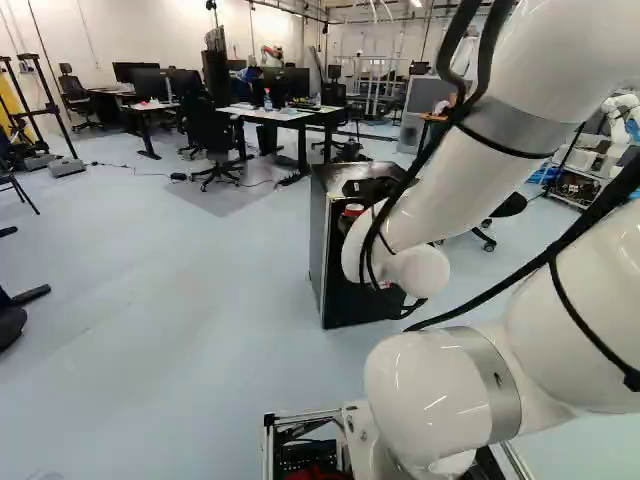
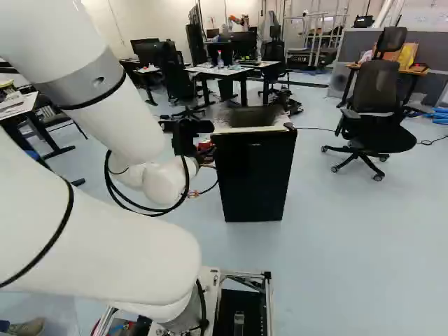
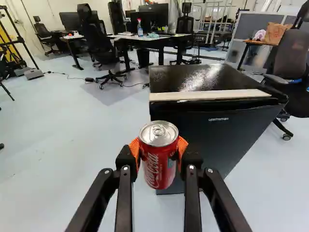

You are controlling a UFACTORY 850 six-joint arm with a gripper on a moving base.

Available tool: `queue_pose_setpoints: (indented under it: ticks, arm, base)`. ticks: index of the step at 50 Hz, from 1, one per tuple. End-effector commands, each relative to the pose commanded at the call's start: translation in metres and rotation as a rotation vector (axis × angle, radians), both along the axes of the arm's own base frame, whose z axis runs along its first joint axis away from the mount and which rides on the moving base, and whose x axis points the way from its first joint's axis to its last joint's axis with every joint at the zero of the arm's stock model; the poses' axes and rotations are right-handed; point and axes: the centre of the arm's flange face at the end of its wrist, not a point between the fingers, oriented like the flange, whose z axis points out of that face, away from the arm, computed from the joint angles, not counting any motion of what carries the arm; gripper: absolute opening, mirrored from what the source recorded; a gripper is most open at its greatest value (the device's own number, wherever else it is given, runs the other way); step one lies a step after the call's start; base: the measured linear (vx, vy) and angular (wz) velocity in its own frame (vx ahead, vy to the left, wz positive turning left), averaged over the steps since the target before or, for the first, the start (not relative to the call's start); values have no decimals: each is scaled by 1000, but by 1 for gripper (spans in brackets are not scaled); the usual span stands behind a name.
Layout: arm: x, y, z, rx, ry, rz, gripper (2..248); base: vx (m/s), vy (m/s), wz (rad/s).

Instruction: Grab a drink from the fridge

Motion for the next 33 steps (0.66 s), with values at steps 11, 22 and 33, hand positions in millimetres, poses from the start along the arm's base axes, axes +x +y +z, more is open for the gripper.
queue_pose_setpoints:
  ticks: [11,22,33]
  arm:
    - [0,0,0,0,0,0,97]
    - [0,0,0,0,0,0,97]
    - [0,0,0,0,0,0,97]
  base:
    - [0,0,0]
    - [0,0,0]
    - [0,0,0]
